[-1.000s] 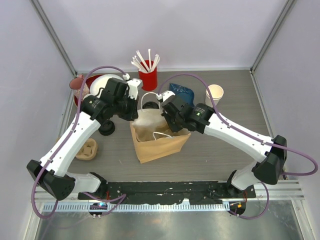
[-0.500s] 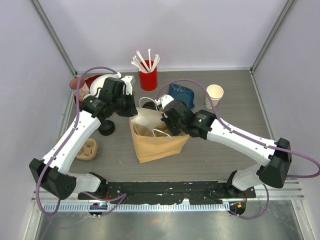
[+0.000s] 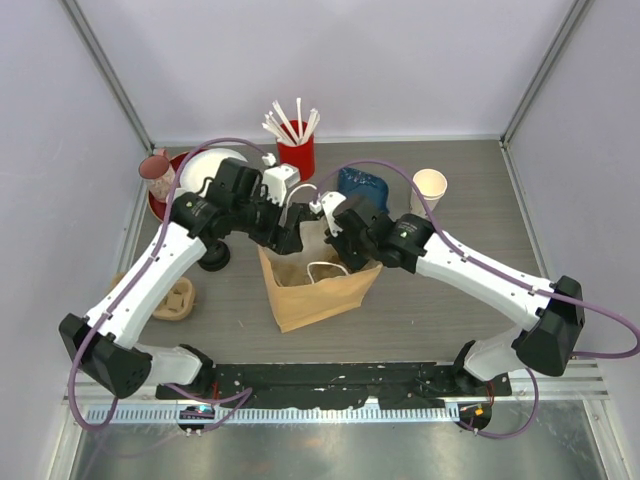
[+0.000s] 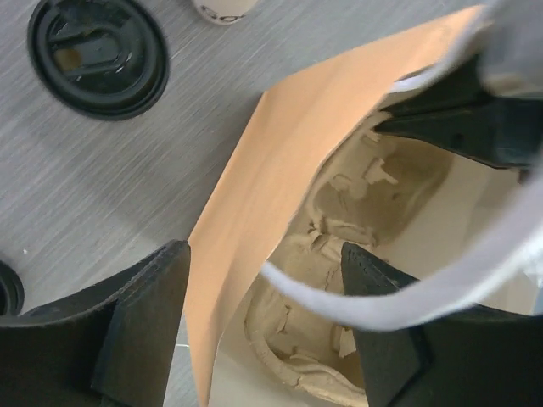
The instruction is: Pack the takeout coffee
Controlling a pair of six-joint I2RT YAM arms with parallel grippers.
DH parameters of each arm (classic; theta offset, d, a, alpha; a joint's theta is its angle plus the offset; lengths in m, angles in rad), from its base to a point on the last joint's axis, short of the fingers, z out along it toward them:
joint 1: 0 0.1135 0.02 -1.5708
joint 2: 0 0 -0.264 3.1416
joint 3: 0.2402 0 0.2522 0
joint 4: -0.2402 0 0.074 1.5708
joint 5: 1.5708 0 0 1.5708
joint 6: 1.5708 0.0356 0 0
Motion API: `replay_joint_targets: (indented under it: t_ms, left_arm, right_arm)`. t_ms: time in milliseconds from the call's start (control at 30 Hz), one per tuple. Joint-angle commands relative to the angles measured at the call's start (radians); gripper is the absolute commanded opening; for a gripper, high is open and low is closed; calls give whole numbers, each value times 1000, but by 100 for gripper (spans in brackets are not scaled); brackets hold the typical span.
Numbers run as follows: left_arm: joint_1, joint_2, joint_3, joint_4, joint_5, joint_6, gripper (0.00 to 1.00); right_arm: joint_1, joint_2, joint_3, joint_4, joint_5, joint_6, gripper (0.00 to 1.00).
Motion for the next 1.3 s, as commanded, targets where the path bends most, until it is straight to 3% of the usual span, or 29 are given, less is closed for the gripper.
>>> replay_joint_targets:
  t_ms: [0, 100, 167, 200, 267, 300, 333, 567, 833, 1033, 1267]
  left_arm:
    - [-29, 12, 72, 14, 123, 154, 78]
    - [-52, 43, 77, 35, 112, 199, 77]
    - [-54, 65, 77, 41, 77, 214, 67]
    - [-54, 83, 75, 35, 74, 231, 51]
    - [-54, 97, 75, 16, 82, 236, 31]
    - [-54, 100, 72, 11, 88, 236, 13]
    - [-54, 100, 71, 14, 85, 222, 1]
    - [-54, 33, 33, 192, -222, 9, 0]
    - [-51, 22, 42, 212, -377, -96, 0]
    - [6, 95, 81, 187, -360, -151, 0]
    - [35, 45, 63, 221, -50, -146, 0]
  right_arm:
    - [-1, 27, 29, -32, -80, -36, 1]
    - [-1, 33, 32, -38, -93, -41, 1]
    - [-1, 35, 35, -38, -96, -42, 1]
    - [-1, 36, 38, -41, -94, -44, 1]
    - [-1, 39, 46, -49, -90, -42, 1]
    - [-2, 39, 52, -54, -91, -44, 1]
    - [-1, 39, 57, -60, -88, -44, 1]
    - [-1, 65, 89, -115, -119, -50, 1]
    - [2, 87, 47, -181, -70, -4, 1]
    - [38, 91, 47, -199, -18, -34, 1]
    - [15, 160, 95, -241, -39, -34, 1]
